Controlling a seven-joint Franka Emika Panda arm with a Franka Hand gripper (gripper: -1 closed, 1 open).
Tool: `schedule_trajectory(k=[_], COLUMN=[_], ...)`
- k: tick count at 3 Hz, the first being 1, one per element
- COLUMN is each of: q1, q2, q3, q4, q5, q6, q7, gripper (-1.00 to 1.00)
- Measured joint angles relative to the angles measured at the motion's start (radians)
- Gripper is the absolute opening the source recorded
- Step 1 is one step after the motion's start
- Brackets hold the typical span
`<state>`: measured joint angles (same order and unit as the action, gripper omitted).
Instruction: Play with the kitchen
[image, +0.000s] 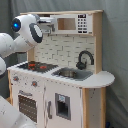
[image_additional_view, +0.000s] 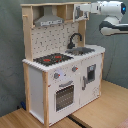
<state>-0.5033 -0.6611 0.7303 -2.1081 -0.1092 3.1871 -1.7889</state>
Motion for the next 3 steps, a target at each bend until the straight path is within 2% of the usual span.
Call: schedule_trajectory(k=[1, 3], q1=[0.006, -0.017], q2=[-0.074, -0.186], q3=[-0.024, -0.014], q4=[0.0, 0.01], q5=[0.003, 0.003], q6=[0.002, 0.003], q7=[0.078, 0.26], gripper=[1.0, 1.0])
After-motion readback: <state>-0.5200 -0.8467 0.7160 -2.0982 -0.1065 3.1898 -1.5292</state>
